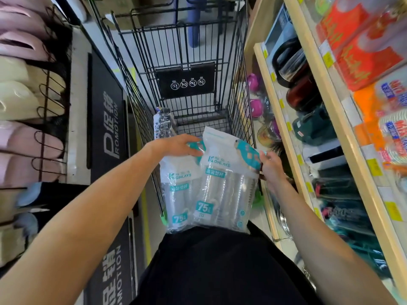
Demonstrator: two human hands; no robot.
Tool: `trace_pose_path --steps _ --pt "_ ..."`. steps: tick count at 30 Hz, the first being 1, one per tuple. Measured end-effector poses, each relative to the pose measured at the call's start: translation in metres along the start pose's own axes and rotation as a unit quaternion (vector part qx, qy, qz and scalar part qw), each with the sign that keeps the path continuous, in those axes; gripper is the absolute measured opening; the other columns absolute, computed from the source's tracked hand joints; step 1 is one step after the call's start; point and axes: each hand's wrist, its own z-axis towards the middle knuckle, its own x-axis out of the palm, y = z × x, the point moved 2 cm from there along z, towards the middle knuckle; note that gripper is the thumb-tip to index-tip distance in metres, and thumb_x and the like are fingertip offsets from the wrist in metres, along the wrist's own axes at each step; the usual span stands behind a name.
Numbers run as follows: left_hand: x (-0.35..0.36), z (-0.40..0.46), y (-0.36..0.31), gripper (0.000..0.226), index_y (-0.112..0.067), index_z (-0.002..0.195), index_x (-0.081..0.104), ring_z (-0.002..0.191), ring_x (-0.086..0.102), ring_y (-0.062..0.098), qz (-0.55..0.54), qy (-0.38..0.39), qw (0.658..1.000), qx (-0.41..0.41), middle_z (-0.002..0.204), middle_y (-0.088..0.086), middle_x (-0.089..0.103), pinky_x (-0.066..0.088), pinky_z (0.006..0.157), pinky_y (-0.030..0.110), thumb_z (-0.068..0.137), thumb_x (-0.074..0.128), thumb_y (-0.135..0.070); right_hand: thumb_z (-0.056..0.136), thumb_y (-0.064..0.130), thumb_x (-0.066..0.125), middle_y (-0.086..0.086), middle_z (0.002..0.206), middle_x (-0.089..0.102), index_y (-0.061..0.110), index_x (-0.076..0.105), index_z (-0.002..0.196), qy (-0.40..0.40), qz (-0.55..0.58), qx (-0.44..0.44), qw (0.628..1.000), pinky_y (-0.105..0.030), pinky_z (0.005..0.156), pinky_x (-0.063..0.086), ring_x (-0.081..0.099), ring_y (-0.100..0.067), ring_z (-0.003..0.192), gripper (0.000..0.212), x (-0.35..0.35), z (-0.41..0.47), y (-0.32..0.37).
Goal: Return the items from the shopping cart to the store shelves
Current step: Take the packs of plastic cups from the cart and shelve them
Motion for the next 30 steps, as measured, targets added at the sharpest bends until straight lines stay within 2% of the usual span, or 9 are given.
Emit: trace_pose_path --steps 4,8,11,14,17,20,25,28,30 --pt "0.005 0.002 0.001 0.052 -0.035 0.15 0.035 0.144 0.034 0.027 0.102 0.017 0.994 -0.025 0.159 -0.001 0.034 0.025 0.116 0.039 0.103 0.03 -0.054 0.099 0.034 0.057 -0.006 0.119 0.068 0.02 0.06 0.112 0.084 0.052 0.034 0.994 -0.042 0.098 0.052 0.065 -0.021 0.108 0.02 0.006 -0.006 -0.013" --pt "0.005 0.009 0.008 0.056 -0.04 0.153 0.022 0.147 0.028 0.031 0.14 0.013 0.987 -0.08 0.162 0.001 0.027 0.021 0.118 0.045 0.101 0.019 -0.059 0.057 0.032 0.092 0.0 0.114 0.075 0.017 0.056 0.126 0.243 0.063 0.095 0.963 -0.036 0.089 0.056 0.07 -0.018 0.106 0.08 0.011 -0.015 -0.025" --pt "0.006 0.006 0.013 0.083 -0.039 0.156 0.013 0.153 0.009 0.02 0.032 0.081 0.99 -0.111 0.165 -0.008 0.015 0.002 0.124 0.045 0.085 0.039 -0.072 0.035 0.024 0.102 -0.007 0.124 0.07 0.012 0.054 0.129 0.312 0.014 0.126 0.942 -0.048 0.112 0.041 0.061 -0.025 0.123 0.106 0.009 -0.016 -0.042" --pt "-0.005 -0.002 0.021 0.113 -0.038 0.155 0.011 0.152 0.012 0.022 0.059 0.137 0.98 -0.128 0.163 -0.008 0.019 0.008 0.124 0.046 0.059 0.066 -0.063 0.029 0.027 0.103 -0.01 0.12 0.072 0.008 0.057 0.126 0.296 0.037 0.122 0.947 -0.05 0.111 0.041 0.063 -0.027 0.119 0.109 0.005 -0.015 -0.051" --pt "-0.025 -0.004 0.006 0.121 -0.03 0.157 0.006 0.152 0.013 0.024 0.107 0.123 0.981 -0.107 0.164 -0.002 0.016 0.017 0.123 0.045 0.061 0.077 -0.049 0.029 0.029 0.101 -0.008 0.115 0.073 0.015 0.062 0.113 0.255 0.054 0.092 0.961 -0.047 0.101 0.05 0.066 -0.027 0.114 0.094 -0.009 -0.021 -0.043" --pt "-0.044 -0.006 -0.039 0.108 -0.025 0.156 0.014 0.148 0.023 0.022 0.131 0.091 0.986 -0.046 0.161 -0.002 0.025 0.022 0.12 0.041 0.073 0.083 -0.031 0.059 0.003 0.088 -0.007 0.114 0.073 0.022 0.062 0.106 0.205 0.07 0.037 0.976 -0.043 0.095 0.054 0.066 -0.028 0.112 0.057 -0.034 -0.026 -0.032" --pt "-0.063 0.01 -0.134 0.098 -0.042 0.146 0.034 0.141 0.034 0.016 0.216 0.087 0.971 0.062 0.148 -0.014 0.038 0.029 0.118 0.039 0.066 0.088 -0.03 0.05 0.022 0.097 -0.011 0.115 0.074 0.011 0.064 0.124 0.176 0.043 -0.013 0.983 -0.05 0.106 0.048 0.068 -0.03 0.113 0.082 -0.095 -0.039 -0.029" --pt "-0.05 0.022 -0.192 0.062 -0.05 0.118 0.055 0.123 0.055 0.011 0.259 0.151 0.936 0.182 0.121 -0.024 0.058 0.047 0.104 0.04 0.063 0.079 -0.037 0.065 0.001 0.088 -0.006 0.11 0.076 0.017 0.07 0.11 0.16 0.016 -0.038 0.986 -0.039 0.101 0.052 0.07 -0.023 0.106 0.052 -0.122 -0.059 -0.02" --pt "-0.031 0.027 -0.225 0.043 -0.038 0.119 0.061 0.113 0.061 0.009 0.291 0.176 0.906 0.252 0.119 -0.018 0.065 0.05 0.099 0.037 0.077 0.07 -0.032 0.07 -0.008 0.082 0.004 0.097 0.078 0.02 0.071 0.1 0.16 0.017 -0.06 0.985 -0.023 0.084 0.055 0.071 -0.015 0.095 0.043 -0.131 -0.074 -0.017"
